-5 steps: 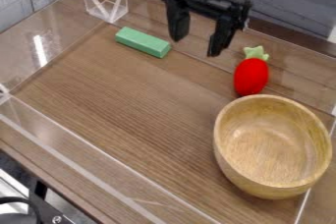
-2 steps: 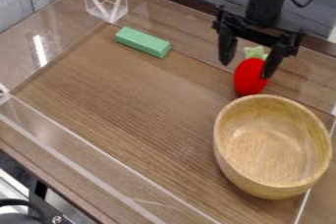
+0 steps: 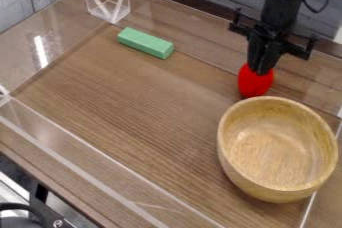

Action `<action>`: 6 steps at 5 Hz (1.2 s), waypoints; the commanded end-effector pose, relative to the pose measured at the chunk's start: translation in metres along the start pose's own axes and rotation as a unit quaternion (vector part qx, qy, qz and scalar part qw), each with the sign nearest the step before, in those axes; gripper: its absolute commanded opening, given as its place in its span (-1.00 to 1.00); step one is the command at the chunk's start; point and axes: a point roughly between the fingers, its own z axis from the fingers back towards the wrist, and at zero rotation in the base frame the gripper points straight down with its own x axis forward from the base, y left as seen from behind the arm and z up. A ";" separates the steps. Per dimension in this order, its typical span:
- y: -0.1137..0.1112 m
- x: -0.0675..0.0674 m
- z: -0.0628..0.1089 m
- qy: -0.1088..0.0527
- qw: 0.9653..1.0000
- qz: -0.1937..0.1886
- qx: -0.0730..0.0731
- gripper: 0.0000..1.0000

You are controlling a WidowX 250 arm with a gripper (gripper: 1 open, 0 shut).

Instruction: Move the red object to the left side of the table

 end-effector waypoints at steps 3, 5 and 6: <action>-0.005 0.023 -0.007 -0.033 0.999 -0.027 -0.004 1.00; -0.018 0.026 0.003 -0.040 0.998 -0.044 0.000 1.00; -0.023 0.025 0.011 -0.043 0.998 -0.053 0.002 1.00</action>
